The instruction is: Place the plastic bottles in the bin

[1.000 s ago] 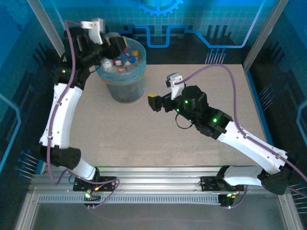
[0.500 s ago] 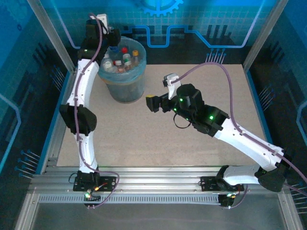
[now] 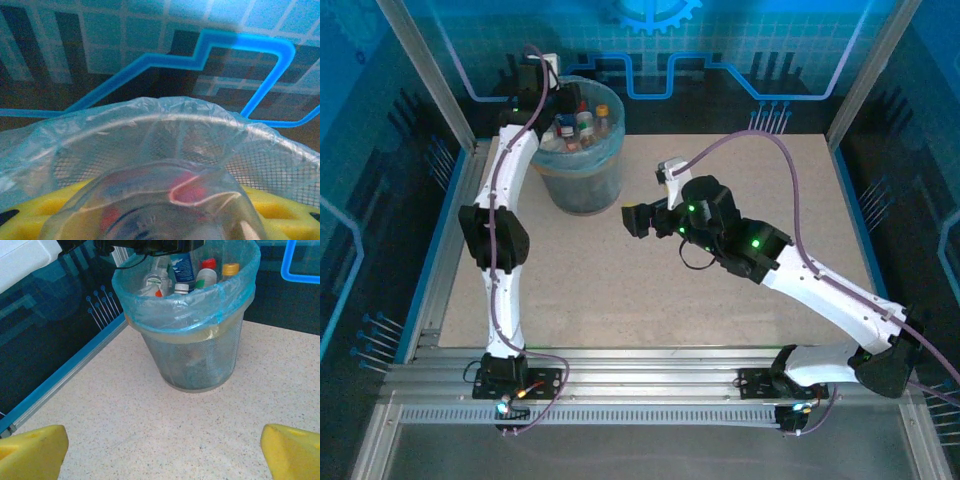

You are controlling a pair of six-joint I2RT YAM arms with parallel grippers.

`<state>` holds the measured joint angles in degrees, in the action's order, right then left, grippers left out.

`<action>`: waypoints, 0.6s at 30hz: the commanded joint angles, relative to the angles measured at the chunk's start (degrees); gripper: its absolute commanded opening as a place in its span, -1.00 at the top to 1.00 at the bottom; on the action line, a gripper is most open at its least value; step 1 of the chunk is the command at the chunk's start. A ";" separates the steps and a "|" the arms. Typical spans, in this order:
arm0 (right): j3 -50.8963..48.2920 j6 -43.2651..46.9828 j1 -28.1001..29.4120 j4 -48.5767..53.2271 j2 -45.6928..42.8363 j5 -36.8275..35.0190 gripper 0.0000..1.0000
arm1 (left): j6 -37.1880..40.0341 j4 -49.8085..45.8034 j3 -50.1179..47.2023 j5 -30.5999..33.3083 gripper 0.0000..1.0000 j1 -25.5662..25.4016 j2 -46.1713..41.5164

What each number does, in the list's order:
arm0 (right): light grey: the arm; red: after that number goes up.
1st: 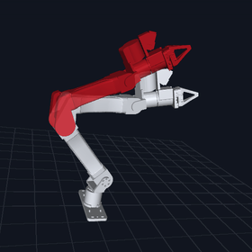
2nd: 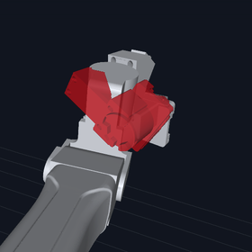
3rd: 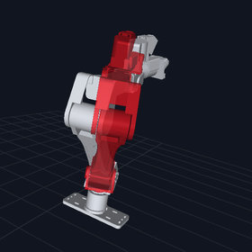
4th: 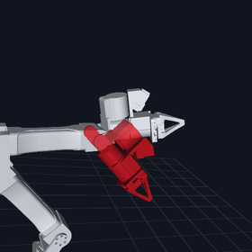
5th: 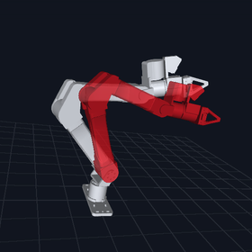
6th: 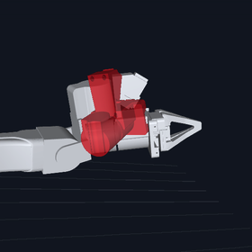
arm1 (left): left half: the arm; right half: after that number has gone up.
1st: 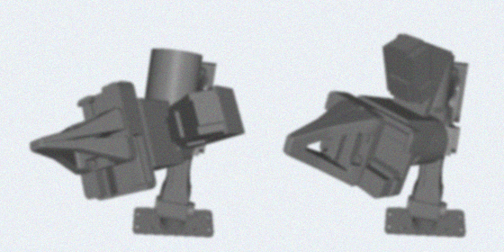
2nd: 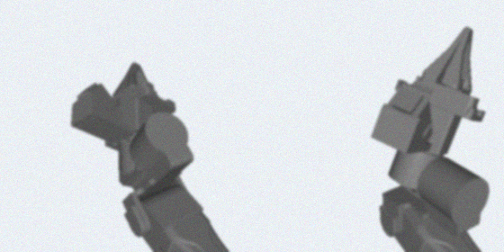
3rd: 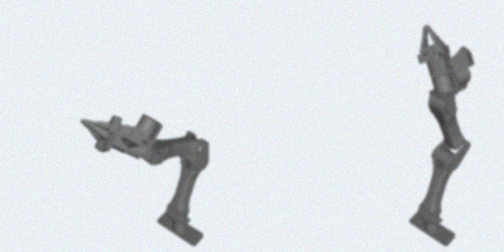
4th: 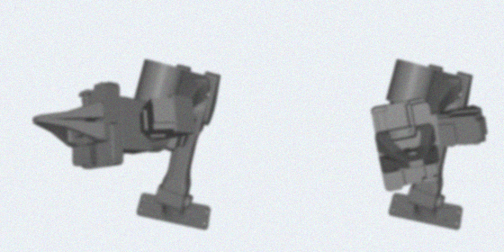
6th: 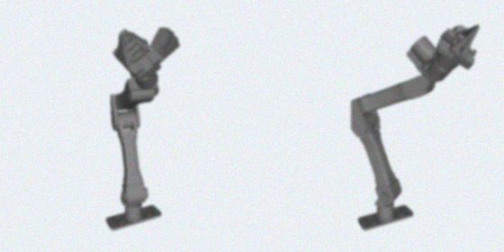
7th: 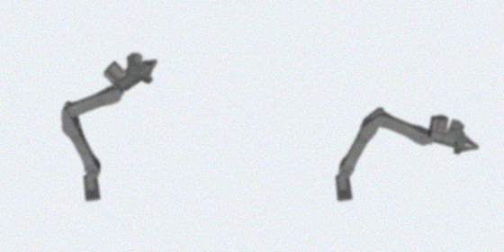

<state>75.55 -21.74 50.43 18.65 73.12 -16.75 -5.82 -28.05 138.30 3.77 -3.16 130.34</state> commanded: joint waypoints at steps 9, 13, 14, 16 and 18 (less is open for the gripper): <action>1.68 -2.02 -0.73 1.79 0.01 -0.19 -1.00 | -2.44 -3.74 2.17 -3.57 -0.37 0.79 1.88; 2.24 -2.08 -0.70 2.48 -0.20 -1.17 -1.00 | -3.48 -2.41 3.52 -4.34 -0.57 0.79 -1.93; 2.31 -2.13 -0.73 2.55 -0.30 -1.24 -1.00 | -3.81 -1.90 3.46 -4.76 -0.60 0.79 -3.11; 2.25 -2.24 -0.69 2.39 -0.36 -1.35 -1.00 | -4.19 -1.16 3.08 -5.38 -0.62 0.79 -5.18; 2.26 -2.45 -0.73 2.35 -0.41 -1.29 -1.00 | -4.29 -0.81 2.79 -6.02 -0.70 0.79 -6.97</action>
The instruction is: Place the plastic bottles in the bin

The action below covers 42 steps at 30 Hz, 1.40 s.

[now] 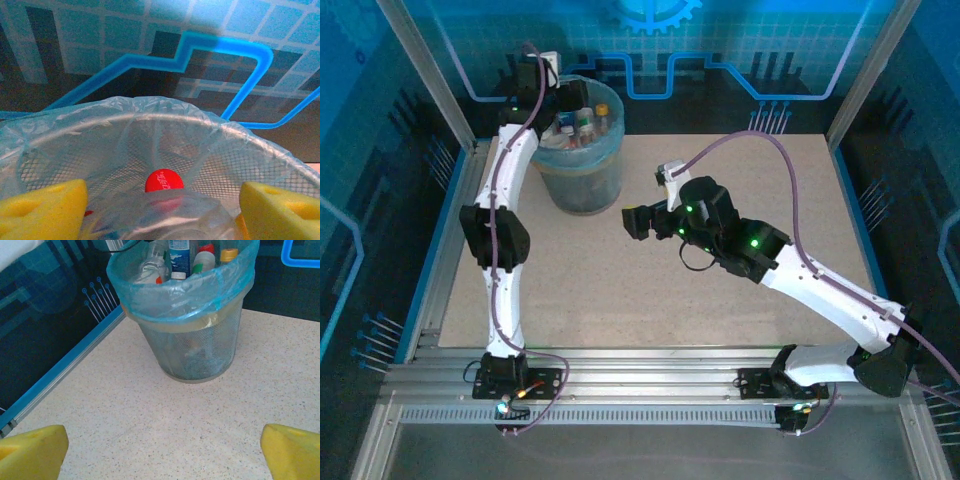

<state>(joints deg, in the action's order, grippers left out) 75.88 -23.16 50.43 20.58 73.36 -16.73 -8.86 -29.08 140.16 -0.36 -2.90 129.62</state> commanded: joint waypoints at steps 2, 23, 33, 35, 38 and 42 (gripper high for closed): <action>1.87 -1.41 -0.69 0.43 -0.53 -1.22 -1.00 | -1.27 0.46 0.23 -2.05 -0.73 0.52 -8.20; -1.00 -4.40 -0.26 1.54 -3.62 -0.67 -1.00 | 0.76 -7.78 -1.24 -4.33 0.08 0.66 -3.09; -1.19 -4.83 -0.30 1.85 -3.59 0.06 -1.00 | 0.82 -10.69 -2.28 -5.46 0.04 0.75 -3.21; -0.93 -5.10 -0.25 1.77 -3.33 0.27 -1.00 | 0.64 -10.78 -0.50 -5.98 -0.01 0.77 -3.61; -0.50 -5.32 -0.16 1.79 -2.91 0.56 -1.00 | -0.08 -10.23 1.63 -6.62 -0.11 0.76 -5.21; 0.35 -5.31 -0.24 2.17 -2.36 0.45 -1.00 | -0.93 -7.87 2.09 -7.02 -0.19 0.79 -9.22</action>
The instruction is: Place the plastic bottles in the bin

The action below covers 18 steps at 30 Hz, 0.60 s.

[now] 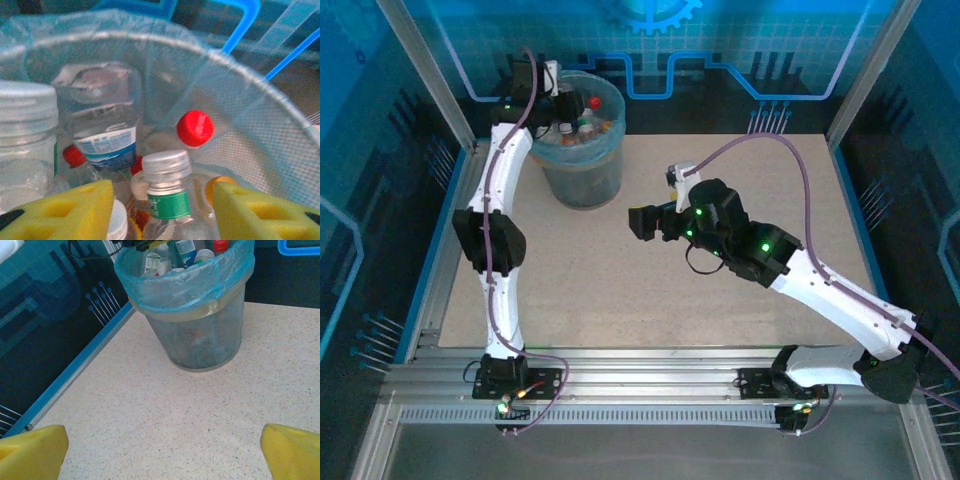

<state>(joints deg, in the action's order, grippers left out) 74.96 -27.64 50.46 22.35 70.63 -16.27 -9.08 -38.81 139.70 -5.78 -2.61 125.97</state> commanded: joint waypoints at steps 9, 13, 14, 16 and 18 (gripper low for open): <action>6.12 3.32 -0.81 6.21 2.42 -8.05 -1.00 | 0.02 12.20 -25.19 1.96 -0.35 0.50 -28.89; 8.88 9.03 -4.36 10.28 3.87 -12.48 -1.00 | 1.89 29.51 -57.92 9.71 -0.39 0.58 -48.19; 8.55 10.22 -5.37 10.14 3.74 -14.11 -1.00 | 2.37 32.22 -63.56 12.08 -0.39 0.59 -51.60; 4.62 14.39 -7.79 6.43 2.53 -17.77 -1.00 | 4.38 35.66 -75.56 17.47 -0.41 0.59 -58.01; -2.16 19.28 -11.00 -0.54 0.60 -20.10 -1.00 | 5.36 37.83 -84.97 21.88 -0.52 0.68 -62.11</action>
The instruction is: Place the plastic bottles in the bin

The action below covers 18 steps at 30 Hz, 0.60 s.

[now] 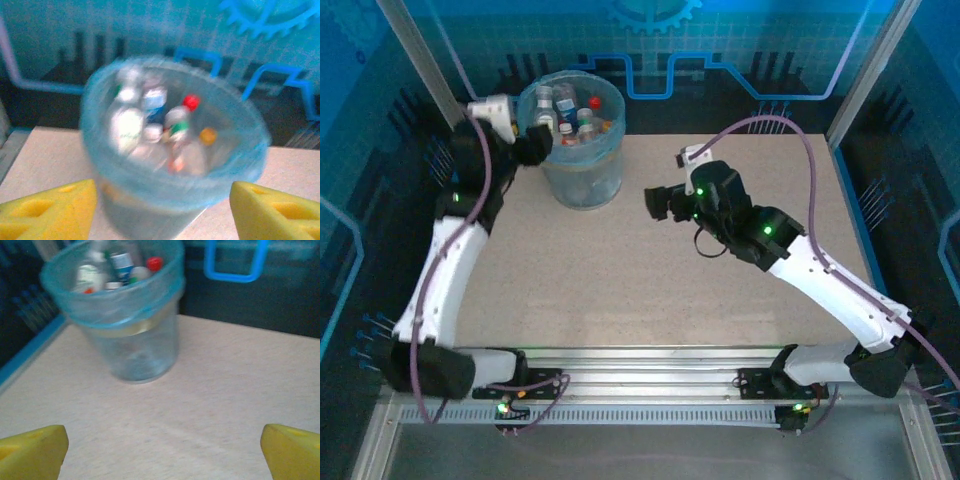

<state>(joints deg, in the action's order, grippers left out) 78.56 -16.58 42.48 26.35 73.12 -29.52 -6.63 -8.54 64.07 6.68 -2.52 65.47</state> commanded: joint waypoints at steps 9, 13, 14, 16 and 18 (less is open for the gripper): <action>-38.01 12.05 -25.16 -30.25 -4.79 2.00 -1.00 | 3.85 24.86 -35.54 16.02 -0.71 1.12 -3.85; -49.04 13.64 -30.26 -44.72 -7.50 7.89 -1.00 | 3.74 35.35 -40.66 14.72 -0.72 1.55 1.55; -51.08 14.03 -31.45 -47.52 -7.70 9.56 -1.00 | 3.67 39.01 -41.76 13.40 -0.73 1.69 3.45; -54.73 14.75 -33.92 -53.58 -6.60 12.69 -1.00 | 3.31 45.93 -43.59 11.18 -0.74 1.83 8.16; -56.88 14.74 -36.16 -57.66 -4.44 16.31 -1.00 | 3.46 48.01 -43.01 8.12 -0.75 2.03 10.59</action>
<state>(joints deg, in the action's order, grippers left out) 23.73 -3.25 8.71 -16.25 67.66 -19.73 -3.90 28.25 21.76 18.79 -1.28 73.45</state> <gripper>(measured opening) 0.999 0.876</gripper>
